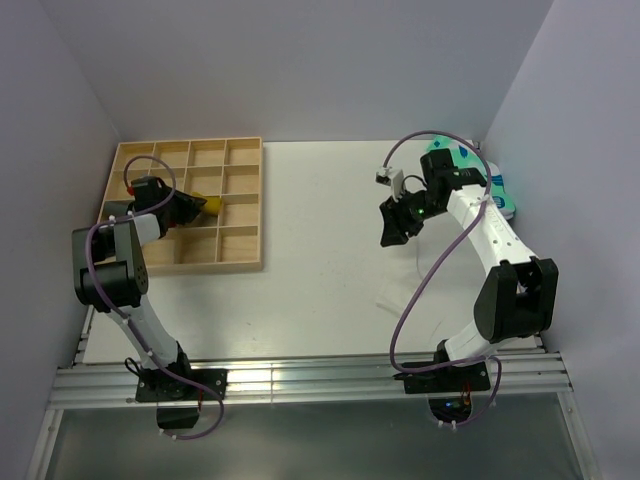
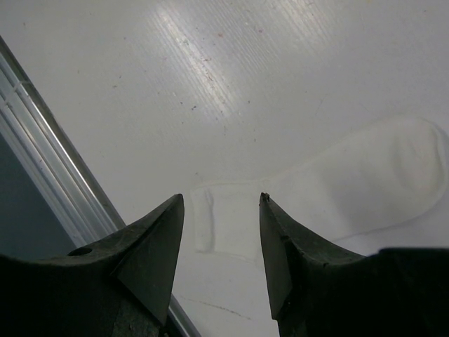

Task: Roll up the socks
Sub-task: Place the sock in the storage box.

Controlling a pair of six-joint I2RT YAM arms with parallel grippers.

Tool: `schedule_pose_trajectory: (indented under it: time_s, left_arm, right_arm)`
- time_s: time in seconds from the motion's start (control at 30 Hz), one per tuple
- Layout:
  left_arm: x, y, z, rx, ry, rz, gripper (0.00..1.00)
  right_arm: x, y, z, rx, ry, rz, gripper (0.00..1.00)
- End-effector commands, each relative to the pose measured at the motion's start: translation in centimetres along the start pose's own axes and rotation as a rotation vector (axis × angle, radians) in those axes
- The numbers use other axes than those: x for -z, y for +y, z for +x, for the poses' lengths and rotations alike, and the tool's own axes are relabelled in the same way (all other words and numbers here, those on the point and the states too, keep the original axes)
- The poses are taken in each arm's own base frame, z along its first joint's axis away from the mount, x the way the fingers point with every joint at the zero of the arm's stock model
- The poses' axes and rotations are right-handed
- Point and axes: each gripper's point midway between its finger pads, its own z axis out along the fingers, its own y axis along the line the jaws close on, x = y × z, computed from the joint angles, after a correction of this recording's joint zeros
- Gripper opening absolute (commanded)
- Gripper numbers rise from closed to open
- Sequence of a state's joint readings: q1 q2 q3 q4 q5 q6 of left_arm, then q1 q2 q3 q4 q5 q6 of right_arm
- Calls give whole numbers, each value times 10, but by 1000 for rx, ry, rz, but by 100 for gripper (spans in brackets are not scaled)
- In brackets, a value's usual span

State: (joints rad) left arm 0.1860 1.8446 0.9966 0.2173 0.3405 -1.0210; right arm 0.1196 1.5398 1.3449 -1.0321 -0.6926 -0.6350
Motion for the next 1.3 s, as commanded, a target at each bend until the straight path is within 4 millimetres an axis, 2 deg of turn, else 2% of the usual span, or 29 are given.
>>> schedule_pose_trajectory:
  time_s: [0.0, 0.23, 0.47, 0.5, 0.57, 0.63, 0.73, 0.87, 1.27]
  left_arm:
    - [-6, 30, 7, -6, 35, -136, 0]
    - [-11, 53, 8, 5, 48, -247, 0]
    - [-14, 60, 6, -10, 52, -289, 0]
    - [-15, 59, 6, -10, 52, -291, 2]
    - [-14, 60, 5, -17, 50, -297, 17]
    - [-10, 54, 2, -26, 37, -281, 28]
    - [-3, 44, -3, -39, 15, -265, 37]
    - [6, 22, -14, -72, -20, -241, 42]
    - [32, -11, -13, -129, -62, -215, 53]
  right_arm:
    - [1, -2, 1, 22, -17, -1, 54]
    - [0, -3, 8, 9, -16, -11, 54]
    - [0, -5, 10, 6, -12, -10, 54]
    - [0, -5, 10, 4, -11, -13, 54]
    - [0, -6, 11, 1, -11, -11, 54]
    - [1, -6, 10, 3, -11, -11, 54]
    - [0, -7, 10, 1, -8, -7, 54]
    - [2, -7, 8, 3, -11, -5, 54]
    - [1, -14, 9, -4, 11, 8, 54]
